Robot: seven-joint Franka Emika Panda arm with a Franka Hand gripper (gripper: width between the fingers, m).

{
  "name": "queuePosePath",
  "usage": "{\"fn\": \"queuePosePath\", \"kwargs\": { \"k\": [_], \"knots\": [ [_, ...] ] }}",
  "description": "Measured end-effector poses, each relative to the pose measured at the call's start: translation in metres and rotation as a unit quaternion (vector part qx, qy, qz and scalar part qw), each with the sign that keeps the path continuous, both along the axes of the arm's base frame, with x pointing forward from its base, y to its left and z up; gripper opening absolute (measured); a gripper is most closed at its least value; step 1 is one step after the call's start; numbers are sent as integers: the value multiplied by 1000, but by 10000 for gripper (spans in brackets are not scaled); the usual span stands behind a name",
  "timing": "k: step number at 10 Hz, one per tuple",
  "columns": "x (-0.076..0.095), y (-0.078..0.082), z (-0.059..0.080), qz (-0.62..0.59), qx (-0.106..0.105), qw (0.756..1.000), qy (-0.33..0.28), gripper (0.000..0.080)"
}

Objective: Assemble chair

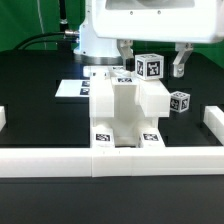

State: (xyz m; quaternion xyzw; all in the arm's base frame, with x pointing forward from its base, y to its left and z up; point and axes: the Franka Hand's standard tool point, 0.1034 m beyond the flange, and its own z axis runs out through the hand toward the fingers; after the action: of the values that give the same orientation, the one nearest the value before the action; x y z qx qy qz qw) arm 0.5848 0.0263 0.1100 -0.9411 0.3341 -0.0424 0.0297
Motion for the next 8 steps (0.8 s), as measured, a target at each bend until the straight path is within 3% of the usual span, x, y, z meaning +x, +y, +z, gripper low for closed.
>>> {"fn": "queuePosePath", "kwargs": {
  "k": [4,8],
  "knots": [
    [2,0,5,172,-20,985,-11,649],
    [2,-2,5,319,-38,947,-14,649]
  ]
}}
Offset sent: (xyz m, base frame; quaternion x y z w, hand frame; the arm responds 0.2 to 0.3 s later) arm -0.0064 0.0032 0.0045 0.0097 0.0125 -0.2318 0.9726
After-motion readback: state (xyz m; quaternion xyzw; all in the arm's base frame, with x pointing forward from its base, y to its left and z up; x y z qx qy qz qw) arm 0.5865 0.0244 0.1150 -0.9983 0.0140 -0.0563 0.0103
